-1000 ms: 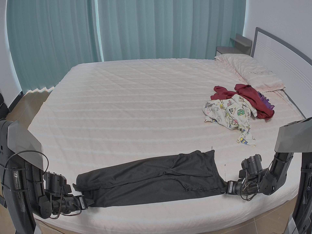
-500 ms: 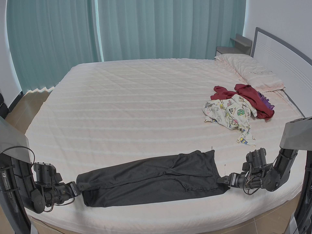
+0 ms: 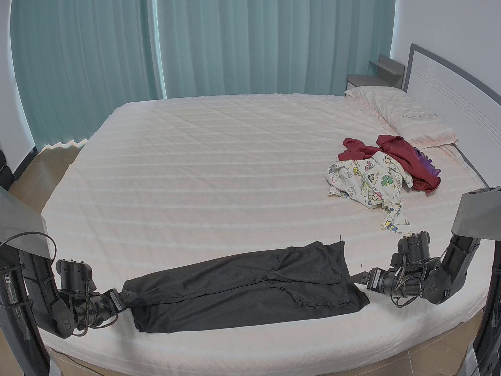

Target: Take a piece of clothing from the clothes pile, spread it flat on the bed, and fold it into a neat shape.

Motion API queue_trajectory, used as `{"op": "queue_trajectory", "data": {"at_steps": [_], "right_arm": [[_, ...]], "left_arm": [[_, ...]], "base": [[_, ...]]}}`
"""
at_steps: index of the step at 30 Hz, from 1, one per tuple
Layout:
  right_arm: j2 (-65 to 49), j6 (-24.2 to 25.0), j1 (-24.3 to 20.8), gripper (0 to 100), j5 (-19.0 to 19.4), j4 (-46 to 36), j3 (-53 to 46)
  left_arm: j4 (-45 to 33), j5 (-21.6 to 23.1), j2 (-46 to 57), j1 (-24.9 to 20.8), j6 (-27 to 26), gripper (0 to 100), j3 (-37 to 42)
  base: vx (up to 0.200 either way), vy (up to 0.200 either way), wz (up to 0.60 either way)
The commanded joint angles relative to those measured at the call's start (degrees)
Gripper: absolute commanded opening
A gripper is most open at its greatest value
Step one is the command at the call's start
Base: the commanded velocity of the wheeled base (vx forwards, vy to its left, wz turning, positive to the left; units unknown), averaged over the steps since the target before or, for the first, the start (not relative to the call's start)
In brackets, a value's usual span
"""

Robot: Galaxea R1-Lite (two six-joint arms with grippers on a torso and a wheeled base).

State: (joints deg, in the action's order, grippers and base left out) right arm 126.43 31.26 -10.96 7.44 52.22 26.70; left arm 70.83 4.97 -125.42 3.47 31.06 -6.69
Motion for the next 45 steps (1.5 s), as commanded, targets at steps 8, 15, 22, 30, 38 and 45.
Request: {"op": "queue_trajectory", "data": {"at_steps": [8,15,22,30,38,45], "right_arm": [[1.0,-0.1,-0.5,100,-0.1,0.1,0.1],[1.4,-0.1,-0.6,100,-0.1,0.1,0.0],[1.0,0.5,-1.5,100,-0.1,2.6,0.1],[1.5,11.1,-4.5,100,-0.5,8.2,3.5],[7.8,16.5,-11.6,100,-5.0,5.4,9.6],[9.9,16.8,-11.8,100,-6.5,5.3,10.8]], "left_arm": [[-1.9,-8.6,-7.5,-3.7,3.2,100,-5.9],[-1.9,-10.4,-7.6,-5.4,6.6,100,-7.6],[-1.8,-14.6,-4.8,-5.1,6.7,0,-8.0],[-1.8,-15.1,-2.1,-5.1,6.9,0,-8.2],[-1.8,-15.2,-1.5,-4.7,12.0,0,-11.0],[-1.8,-15.1,-1.5,-3.9,12.2,0,-11.6]], "base": [[0.000,0.000,0.00],[0.000,0.000,0.00],[0.000,0.000,0.00],[0.000,0.000,0.00],[0.000,0.000,0.00],[0.000,0.000,0.00]]}}
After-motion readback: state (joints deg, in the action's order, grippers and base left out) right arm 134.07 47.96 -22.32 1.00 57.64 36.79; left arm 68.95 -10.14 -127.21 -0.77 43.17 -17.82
